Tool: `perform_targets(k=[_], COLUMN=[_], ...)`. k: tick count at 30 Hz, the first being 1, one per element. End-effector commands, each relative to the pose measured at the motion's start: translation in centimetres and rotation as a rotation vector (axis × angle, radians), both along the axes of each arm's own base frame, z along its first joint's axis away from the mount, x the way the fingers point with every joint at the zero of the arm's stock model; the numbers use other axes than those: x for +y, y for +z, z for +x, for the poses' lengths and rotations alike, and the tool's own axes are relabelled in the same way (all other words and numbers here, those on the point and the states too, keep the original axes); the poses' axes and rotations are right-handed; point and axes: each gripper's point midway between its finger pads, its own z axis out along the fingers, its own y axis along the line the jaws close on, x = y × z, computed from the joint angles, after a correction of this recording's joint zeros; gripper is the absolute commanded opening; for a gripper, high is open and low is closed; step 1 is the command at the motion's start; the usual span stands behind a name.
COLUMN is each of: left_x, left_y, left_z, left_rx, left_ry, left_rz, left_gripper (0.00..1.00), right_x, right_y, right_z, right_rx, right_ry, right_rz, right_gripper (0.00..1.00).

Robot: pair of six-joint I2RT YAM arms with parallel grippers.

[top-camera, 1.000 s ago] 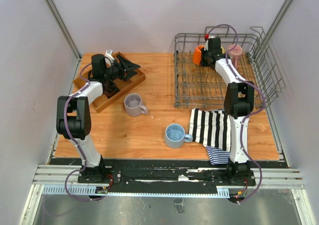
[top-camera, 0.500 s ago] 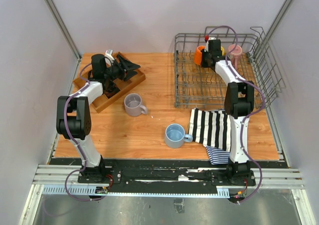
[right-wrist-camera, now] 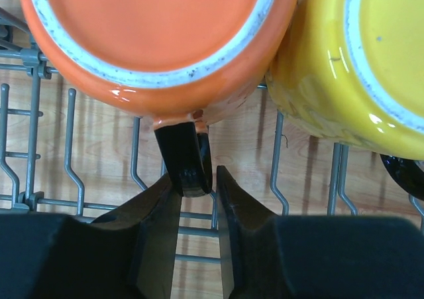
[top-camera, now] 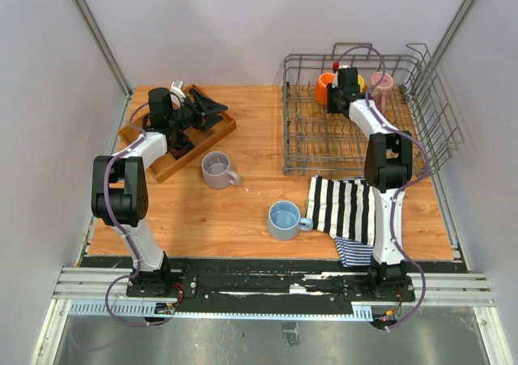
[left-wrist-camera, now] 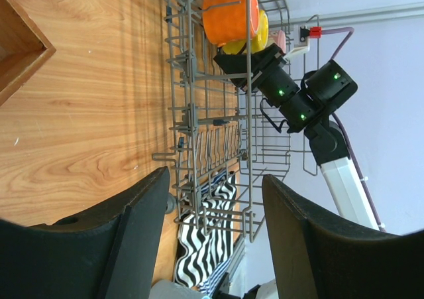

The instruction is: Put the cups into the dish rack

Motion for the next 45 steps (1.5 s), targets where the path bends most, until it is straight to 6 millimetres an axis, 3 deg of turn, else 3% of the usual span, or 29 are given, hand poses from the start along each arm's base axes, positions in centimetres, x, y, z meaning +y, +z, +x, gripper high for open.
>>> perform_targets(k=[1, 16, 23, 29, 33, 38, 45], left_x=[0.2, 0.4, 1.5, 1.0, 1.4, 2.7, 6.1], left_y=[0.4, -0.5, -1.8, -3.7, -4.9, -6.1, -7.3], left_z=[0.3, 0.2, 0.0, -3.3, -5.9, -9.4, -13.0], left_rx=[-0.031, -0.022, 0.001, 0.047, 0.107, 0.194, 0.355], left_ry=[-0.007, 0.000, 0.002, -0.043, -0.032, 0.000, 0.157], left_rz=[-0.003, 0.022, 0.204, 0.366, 0.388, 0.479, 0.593], left_gripper=[0.62, 0.62, 0.62, 0.63, 0.63, 0.63, 0.60], right_x=[-1.8, -3.8, -3.0, -2.3, -1.7, -1.5, -1.3], right_y=[1.2, 4.0, 7.6, 12.9, 15.4, 17.2, 19.2], right_z=[-0.3, -2.1, -4.3, -6.5, -8.8, -12.3, -16.7], right_rx=[-0.013, -0.058, -0.100, -0.150, -0.132, -0.110, -0.132], right_ry=[-0.034, -0.110, -0.076, -0.051, -0.010, 0.005, 0.004], right_rz=[-0.037, -0.072, -0.026, 0.030, 0.056, 0.072, 0.118], right_gripper=[0.28, 0.30, 0.37, 0.50, 0.58, 0.71, 0.75])
